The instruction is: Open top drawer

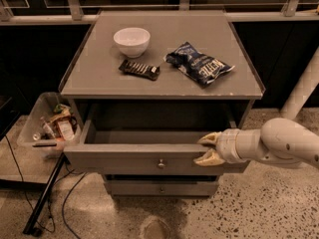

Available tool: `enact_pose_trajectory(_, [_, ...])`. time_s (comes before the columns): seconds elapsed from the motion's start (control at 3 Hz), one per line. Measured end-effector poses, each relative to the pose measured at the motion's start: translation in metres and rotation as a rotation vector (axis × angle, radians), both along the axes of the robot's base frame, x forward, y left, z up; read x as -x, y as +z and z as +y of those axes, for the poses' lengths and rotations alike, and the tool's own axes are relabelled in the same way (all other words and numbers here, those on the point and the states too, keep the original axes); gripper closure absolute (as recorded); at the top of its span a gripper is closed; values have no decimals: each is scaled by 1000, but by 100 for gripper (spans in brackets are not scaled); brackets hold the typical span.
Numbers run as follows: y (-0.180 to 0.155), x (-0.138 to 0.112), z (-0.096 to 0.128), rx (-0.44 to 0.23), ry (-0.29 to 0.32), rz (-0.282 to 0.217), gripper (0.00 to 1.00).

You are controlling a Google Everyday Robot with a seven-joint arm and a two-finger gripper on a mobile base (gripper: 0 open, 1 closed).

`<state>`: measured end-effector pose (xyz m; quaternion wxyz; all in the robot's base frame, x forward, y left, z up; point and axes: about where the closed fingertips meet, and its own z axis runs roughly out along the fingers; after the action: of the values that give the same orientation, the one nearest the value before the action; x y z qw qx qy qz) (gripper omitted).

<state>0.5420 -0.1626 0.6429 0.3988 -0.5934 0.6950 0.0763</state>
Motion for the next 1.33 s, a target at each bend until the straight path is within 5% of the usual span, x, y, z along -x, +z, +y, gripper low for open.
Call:
enact_pose_trajectory(0.67, [0,0,0,0,0,0,36])
enact_pose_trajectory(1.0, [0,0,0,0,0,0,37])
enact_pose_trajectory(1.33, [0,0,0,0,0,0,61])
